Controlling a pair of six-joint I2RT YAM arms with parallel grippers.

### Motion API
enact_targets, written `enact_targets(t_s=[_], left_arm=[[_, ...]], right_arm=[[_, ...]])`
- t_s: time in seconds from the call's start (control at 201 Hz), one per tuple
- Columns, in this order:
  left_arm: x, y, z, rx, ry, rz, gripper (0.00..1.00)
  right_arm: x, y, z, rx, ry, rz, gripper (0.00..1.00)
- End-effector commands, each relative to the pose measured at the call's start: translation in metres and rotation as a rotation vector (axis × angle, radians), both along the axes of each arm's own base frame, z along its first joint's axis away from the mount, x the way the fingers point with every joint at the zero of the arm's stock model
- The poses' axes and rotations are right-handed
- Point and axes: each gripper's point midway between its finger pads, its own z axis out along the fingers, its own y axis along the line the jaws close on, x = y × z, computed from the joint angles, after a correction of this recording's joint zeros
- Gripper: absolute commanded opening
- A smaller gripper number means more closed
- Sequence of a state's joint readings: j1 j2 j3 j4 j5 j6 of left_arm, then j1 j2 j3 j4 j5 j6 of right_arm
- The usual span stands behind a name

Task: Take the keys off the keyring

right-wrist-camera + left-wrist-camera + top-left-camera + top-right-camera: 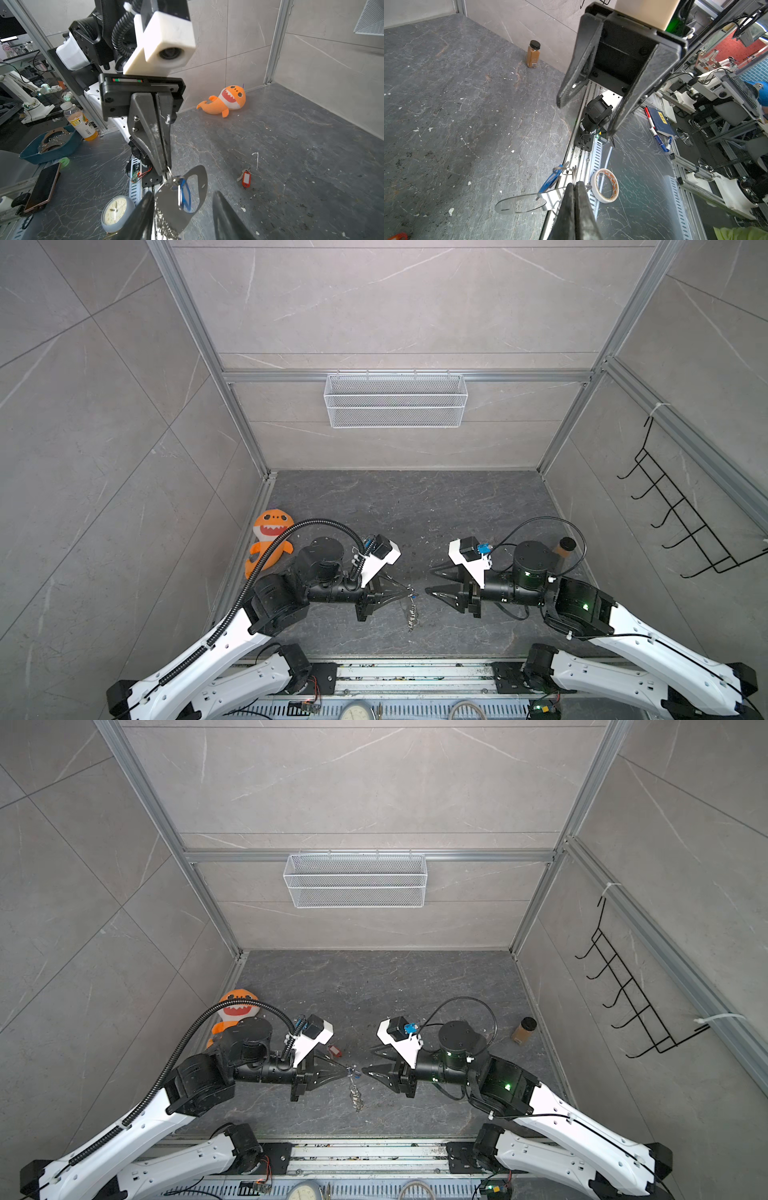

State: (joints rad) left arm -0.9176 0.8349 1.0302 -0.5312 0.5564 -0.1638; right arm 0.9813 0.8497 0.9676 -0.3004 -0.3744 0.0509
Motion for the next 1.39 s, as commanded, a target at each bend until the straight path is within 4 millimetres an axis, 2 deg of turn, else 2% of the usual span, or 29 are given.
enact_targets(t_s=[0.0, 0.219, 0.364, 0.697, 0.827, 0.961, 1.141, 1.39], left_arm=[[-0.012, 0.002, 0.031, -0.079, -0.068, -0.060, 0.00], [-0.010, 0.005, 0.038, -0.109, -0.085, -0.035, 0.00], [-0.009, 0.005, 0.041, -0.126, -0.095, -0.026, 0.00], [-0.009, 0.004, 0.047, -0.165, -0.094, -0.024, 0.00], [-0.007, 0.004, 0.047, -0.178, -0.096, -0.007, 0.00], [-0.005, 0.005, 0.047, -0.185, -0.097, 0.007, 0.00], [0.000, 0.005, 0.046, -0.202, -0.094, 0.041, 0.00], [0.012, 0.010, 0.054, -0.283, -0.107, 0.132, 0.00]], right_arm=[[-0.005, 0.008, -0.012, -0.019, -0.006, 0.059, 0.50], [-0.007, 0.015, -0.026, -0.046, 0.024, 0.092, 0.51], [-0.009, 0.019, -0.027, -0.044, 0.032, 0.111, 0.52], [-0.008, 0.030, -0.025, -0.045, 0.018, 0.119, 0.46], [-0.008, 0.033, -0.025, -0.052, 0.008, 0.111, 0.40], [-0.006, 0.033, -0.026, -0.065, -0.010, 0.088, 0.19], [-0.006, 0.032, -0.029, -0.085, -0.032, 0.068, 0.00], [-0.003, 0.032, -0.038, -0.121, -0.067, 0.025, 0.00]])
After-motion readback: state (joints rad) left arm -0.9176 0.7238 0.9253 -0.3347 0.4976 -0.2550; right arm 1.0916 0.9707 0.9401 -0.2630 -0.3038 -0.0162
